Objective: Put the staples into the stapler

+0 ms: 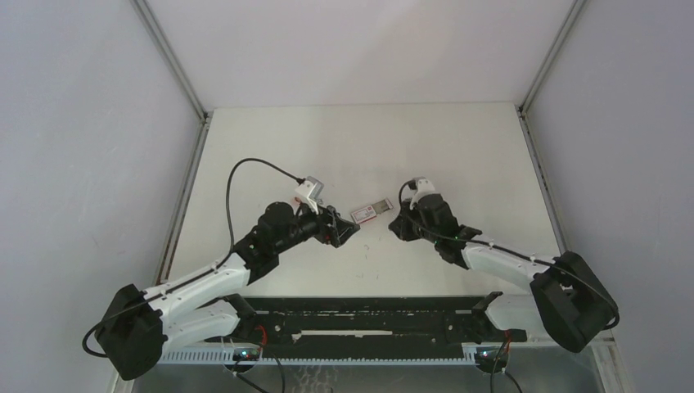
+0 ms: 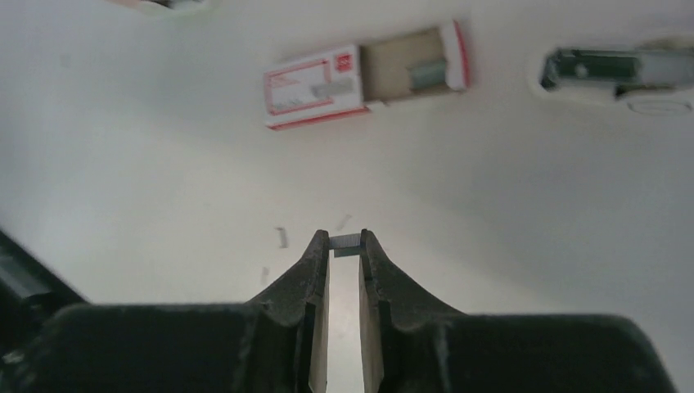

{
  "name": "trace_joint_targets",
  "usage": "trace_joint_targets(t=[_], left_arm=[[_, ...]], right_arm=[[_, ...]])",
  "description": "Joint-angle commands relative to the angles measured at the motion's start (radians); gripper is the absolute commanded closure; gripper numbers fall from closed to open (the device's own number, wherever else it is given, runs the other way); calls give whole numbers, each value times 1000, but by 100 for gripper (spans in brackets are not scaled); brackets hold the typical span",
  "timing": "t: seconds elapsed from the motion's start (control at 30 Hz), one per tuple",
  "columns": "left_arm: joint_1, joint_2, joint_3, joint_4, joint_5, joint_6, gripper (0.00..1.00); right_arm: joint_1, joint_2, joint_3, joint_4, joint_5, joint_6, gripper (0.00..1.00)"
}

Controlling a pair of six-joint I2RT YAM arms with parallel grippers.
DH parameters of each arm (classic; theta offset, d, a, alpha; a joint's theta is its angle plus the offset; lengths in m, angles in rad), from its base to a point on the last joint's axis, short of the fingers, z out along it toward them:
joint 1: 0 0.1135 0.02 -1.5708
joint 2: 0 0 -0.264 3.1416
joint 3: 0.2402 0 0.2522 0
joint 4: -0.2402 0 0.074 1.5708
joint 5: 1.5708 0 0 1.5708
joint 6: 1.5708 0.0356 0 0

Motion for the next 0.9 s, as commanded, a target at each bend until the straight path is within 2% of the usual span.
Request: trace_joint_targets(t=[0.0,0.23,0.37,0.43,0.63,0.7,0.87], left_arm=[[-5,-12,-38,86,-73,-38,16],[-5,-50,-58,68,-99,-23,16],[-5,-60,-69,70,-101,-23,16],[-5,-66,-73,70,-102,-20,16],[-5,-78,-79,61,-104,-6,16],[-5,-81,-79,58,-105,-2,16],[-5,-87,-80,50,-109,6,16]], right_arm=[[58,32,-138,380,262,16,93],[102,223,-195,662,389,-7,93],[176,326,-220,805,483,-52,93],[208,373,-225,851,540,-74,93],[237,446,-247,913,576,-62,91],[244,440,-249,895,586,-56,87],[249,380,-273,830,570,-15,63]])
